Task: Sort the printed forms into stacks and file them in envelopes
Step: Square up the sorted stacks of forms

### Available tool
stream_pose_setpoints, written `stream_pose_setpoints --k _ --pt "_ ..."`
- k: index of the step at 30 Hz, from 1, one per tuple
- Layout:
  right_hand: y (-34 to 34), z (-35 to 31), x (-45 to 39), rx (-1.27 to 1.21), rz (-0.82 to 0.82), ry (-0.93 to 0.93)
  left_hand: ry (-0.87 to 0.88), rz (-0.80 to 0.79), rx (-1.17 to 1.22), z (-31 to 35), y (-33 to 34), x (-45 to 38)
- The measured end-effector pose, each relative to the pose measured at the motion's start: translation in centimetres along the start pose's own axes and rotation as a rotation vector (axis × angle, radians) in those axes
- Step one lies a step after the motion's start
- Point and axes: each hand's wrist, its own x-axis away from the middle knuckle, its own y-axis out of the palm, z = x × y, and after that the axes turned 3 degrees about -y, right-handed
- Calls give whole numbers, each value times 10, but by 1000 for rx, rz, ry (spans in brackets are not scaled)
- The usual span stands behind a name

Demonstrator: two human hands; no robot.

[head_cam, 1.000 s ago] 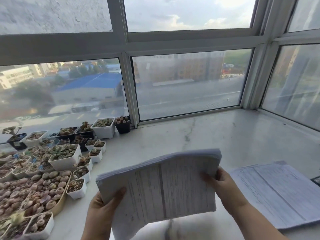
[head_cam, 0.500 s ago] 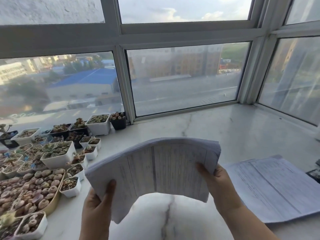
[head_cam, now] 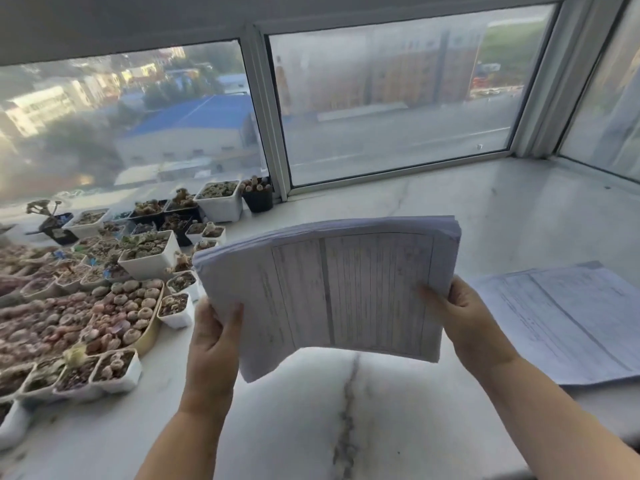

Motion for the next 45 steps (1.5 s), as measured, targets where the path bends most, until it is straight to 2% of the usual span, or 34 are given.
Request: stream_pose_setpoints --k 4,10,12,15,19,25,29,34,36,38,39,41,43,45 --pt "2 19 10 -25 -1 76 -83 26 -75 -19 0 15" --pt "6 23 12 -9 57 72 -22 122 -67 -21 10 23" --pt "2 18 11 -12 4 26 7 100 -25 -15 5 21" --pt "-2 21 15 -9 -52 10 -52 55 -19 -16 -5 22" --pt "-2 31 13 12 -25 48 -53 7 -81 -17 -10 23" --pt "3 32 14 -19 -73 153 -278 69 -53 -32 -12 25" --pt "6 31 17 0 -39 195 -369 -10 3 -28 -17 22" --pt "-3 10 8 167 20 172 -469 -157 -102 -12 -24 21" --pt "-12 -4 -1 265 5 185 -509 -192 3 -4 -23 25" --pt "-24 -13 -4 275 -33 286 -562 -156 129 2 -19 34" --pt "-31 -13 -1 179 -41 369 -575 -114 181 3 -16 38" --pt "-36 -7 12 -224 -28 526 -564 -16 266 1 -5 46" --pt "-19 5 29 -581 -21 569 -534 56 338 -5 14 56" --pt "16 16 45 -694 -17 576 -531 71 368 -13 39 73"
